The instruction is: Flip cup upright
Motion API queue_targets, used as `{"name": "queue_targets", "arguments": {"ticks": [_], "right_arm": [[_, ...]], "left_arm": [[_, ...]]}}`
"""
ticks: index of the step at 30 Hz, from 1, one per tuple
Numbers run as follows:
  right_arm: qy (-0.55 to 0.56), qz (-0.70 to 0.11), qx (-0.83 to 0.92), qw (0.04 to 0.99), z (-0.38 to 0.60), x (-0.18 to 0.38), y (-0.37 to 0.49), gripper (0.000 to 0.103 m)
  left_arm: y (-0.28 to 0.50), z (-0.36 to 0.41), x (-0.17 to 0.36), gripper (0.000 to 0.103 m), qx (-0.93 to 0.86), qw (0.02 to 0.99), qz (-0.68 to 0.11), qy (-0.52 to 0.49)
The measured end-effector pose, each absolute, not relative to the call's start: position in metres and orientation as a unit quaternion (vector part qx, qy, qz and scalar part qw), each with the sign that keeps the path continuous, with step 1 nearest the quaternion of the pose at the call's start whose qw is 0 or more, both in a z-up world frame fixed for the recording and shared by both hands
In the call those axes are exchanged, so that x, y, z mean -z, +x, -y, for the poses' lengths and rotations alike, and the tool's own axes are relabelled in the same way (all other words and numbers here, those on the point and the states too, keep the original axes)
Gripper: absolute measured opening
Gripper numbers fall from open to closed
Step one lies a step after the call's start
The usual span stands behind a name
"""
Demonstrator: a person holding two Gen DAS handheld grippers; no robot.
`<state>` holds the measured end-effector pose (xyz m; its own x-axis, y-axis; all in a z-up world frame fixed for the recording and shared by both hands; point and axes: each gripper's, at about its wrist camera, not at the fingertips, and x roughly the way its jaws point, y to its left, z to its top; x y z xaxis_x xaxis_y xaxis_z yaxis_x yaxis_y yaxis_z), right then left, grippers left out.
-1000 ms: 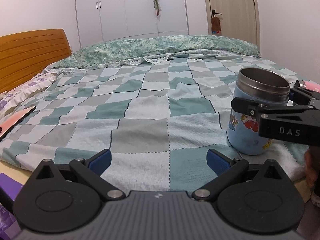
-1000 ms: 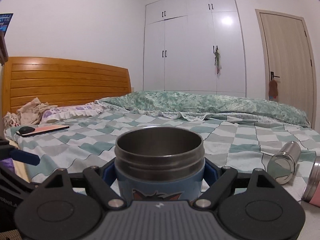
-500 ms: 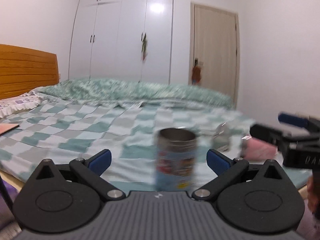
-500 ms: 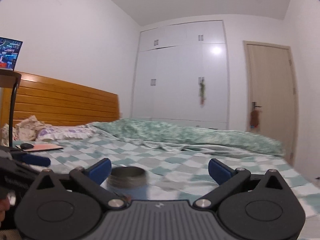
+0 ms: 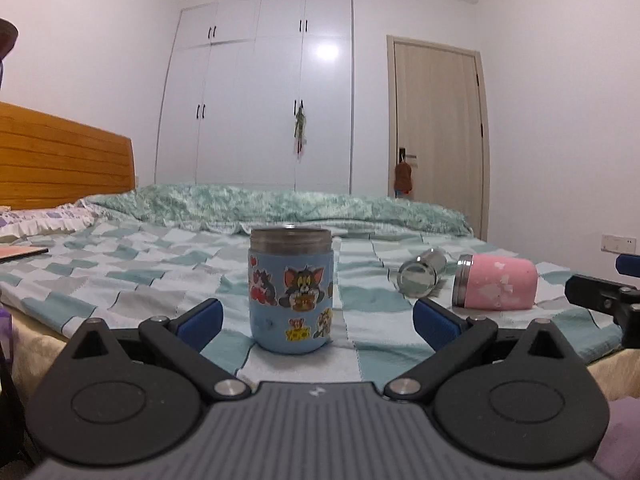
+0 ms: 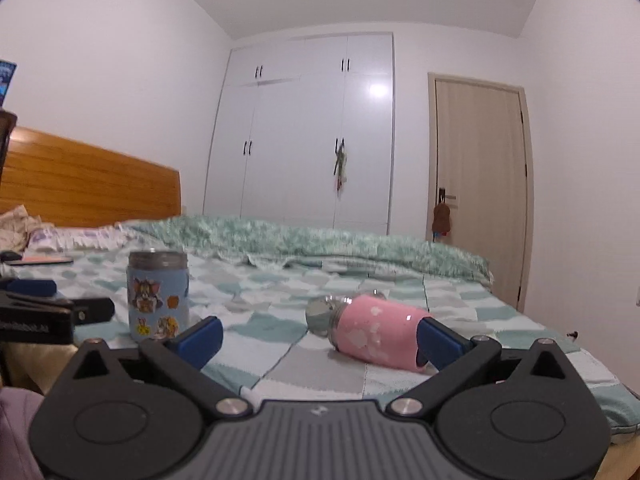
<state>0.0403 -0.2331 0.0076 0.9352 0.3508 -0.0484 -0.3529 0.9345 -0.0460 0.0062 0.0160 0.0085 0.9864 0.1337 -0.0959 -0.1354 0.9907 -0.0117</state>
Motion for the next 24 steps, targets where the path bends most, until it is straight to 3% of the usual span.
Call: {"name": "queue_targets", "arguments": {"ticks": [24], "right_arm": [[-0.009, -0.009, -0.172, 0.985, 0.242, -0.005, 0.037, 0.103]], "left_arm": [[0.005, -0.008, -0.005, 0.103, -0.058, 0.998, -0.032, 0.013]]}}
